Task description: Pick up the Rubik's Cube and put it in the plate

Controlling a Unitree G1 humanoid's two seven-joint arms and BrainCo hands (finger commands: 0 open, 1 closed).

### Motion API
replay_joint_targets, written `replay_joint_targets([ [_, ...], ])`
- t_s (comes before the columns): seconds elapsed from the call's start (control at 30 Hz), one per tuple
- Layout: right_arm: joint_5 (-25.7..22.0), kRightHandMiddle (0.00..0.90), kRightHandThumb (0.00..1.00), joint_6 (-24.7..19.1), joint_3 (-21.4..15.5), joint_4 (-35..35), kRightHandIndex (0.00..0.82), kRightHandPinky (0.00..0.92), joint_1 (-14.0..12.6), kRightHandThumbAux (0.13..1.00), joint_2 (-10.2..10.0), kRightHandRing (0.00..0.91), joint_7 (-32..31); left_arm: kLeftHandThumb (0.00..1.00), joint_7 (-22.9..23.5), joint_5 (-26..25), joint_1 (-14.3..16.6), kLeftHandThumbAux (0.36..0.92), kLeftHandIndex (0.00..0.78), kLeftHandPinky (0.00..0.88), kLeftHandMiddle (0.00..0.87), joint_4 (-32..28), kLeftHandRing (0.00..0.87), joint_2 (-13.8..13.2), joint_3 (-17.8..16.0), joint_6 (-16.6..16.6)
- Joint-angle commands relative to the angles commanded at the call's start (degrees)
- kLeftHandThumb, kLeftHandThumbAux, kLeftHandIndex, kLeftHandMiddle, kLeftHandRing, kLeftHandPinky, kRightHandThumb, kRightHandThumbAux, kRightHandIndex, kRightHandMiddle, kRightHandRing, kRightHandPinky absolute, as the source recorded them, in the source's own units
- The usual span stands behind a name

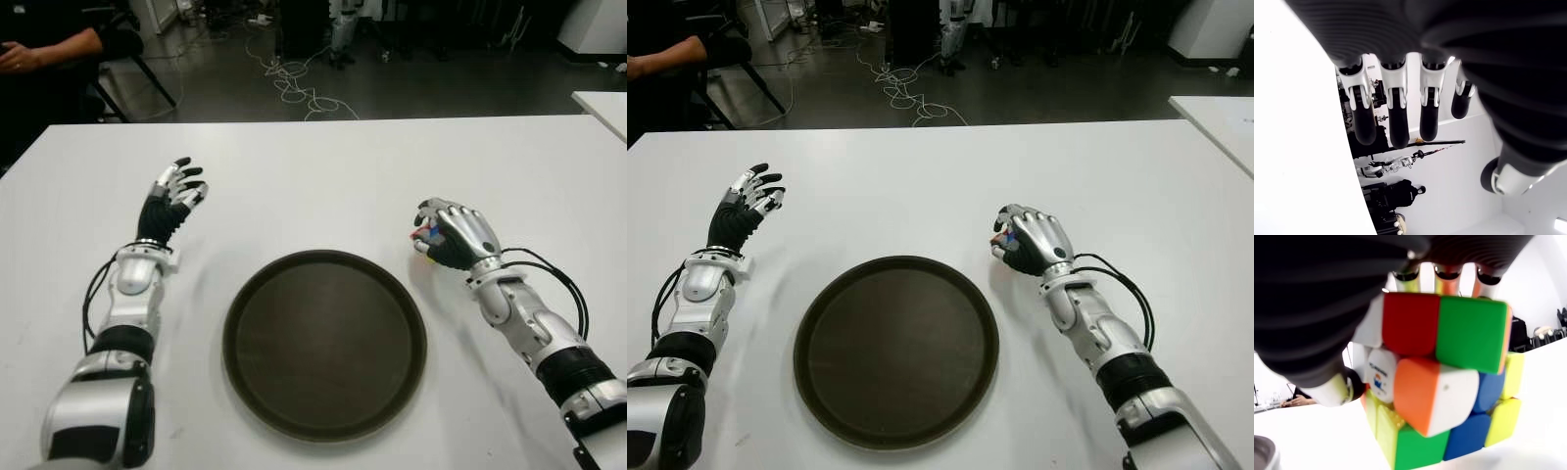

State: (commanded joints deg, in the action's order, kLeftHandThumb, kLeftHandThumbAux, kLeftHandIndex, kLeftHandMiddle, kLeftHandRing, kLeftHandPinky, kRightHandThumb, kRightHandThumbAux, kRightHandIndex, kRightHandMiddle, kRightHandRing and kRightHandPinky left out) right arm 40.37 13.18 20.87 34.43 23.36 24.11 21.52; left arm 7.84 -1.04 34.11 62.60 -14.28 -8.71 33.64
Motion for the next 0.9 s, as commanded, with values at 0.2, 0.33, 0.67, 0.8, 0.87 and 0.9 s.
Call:
replay_joint_targets([
  [0.2,0.2,0.543,0.83,-0.4,-0.3,-2.2,0.385,0.675,-0.6,0.695,0.5,0.671,0.1,0.02,-0.1,0.1,0.0,0.596,0.117,0.25,0.204,-0.1,0.216,0.1,0.1,0.0],
  [0.33,0.2,0.553,0.828,-1.4,-0.5,-4.1,0.376,0.671,-1.0,0.697,0.7,0.664,-0.7,0.02,-0.3,0.3,0.0,0.598,0.115,0.253,0.205,-0.1,0.217,0.1,0.2,0.0],
  [0.67,0.2,0.551,0.826,-2.7,-1.3,-8.1,0.371,0.663,-2.2,0.699,0.7,0.648,-1.7,0.029,-0.9,0.6,0.3,0.59,0.129,0.255,0.222,0.2,0.227,0.1,0.5,0.1],
  [0.8,0.4,0.538,0.824,-3.5,-1.9,-11.1,0.368,0.633,-2.6,0.7,1.3,0.622,-3.0,0.027,-1.2,0.8,0.4,0.592,0.126,0.253,0.218,0.4,0.224,0.1,0.6,-0.2],
  [0.87,0.7,0.534,0.824,-3.9,-2.0,-12.0,0.367,0.622,-2.3,0.7,1.4,0.614,-3.4,0.026,-1.2,0.7,0.5,0.592,0.121,0.249,0.211,0.5,0.22,0.1,0.6,-0.3],
  [0.9,0.7,0.532,0.823,-4.1,-2.1,-12.2,0.367,0.618,-2.3,0.7,1.4,0.611,-3.5,0.025,-1.2,0.7,0.5,0.592,0.118,0.247,0.208,0.6,0.218,0.1,0.6,-0.4],
])
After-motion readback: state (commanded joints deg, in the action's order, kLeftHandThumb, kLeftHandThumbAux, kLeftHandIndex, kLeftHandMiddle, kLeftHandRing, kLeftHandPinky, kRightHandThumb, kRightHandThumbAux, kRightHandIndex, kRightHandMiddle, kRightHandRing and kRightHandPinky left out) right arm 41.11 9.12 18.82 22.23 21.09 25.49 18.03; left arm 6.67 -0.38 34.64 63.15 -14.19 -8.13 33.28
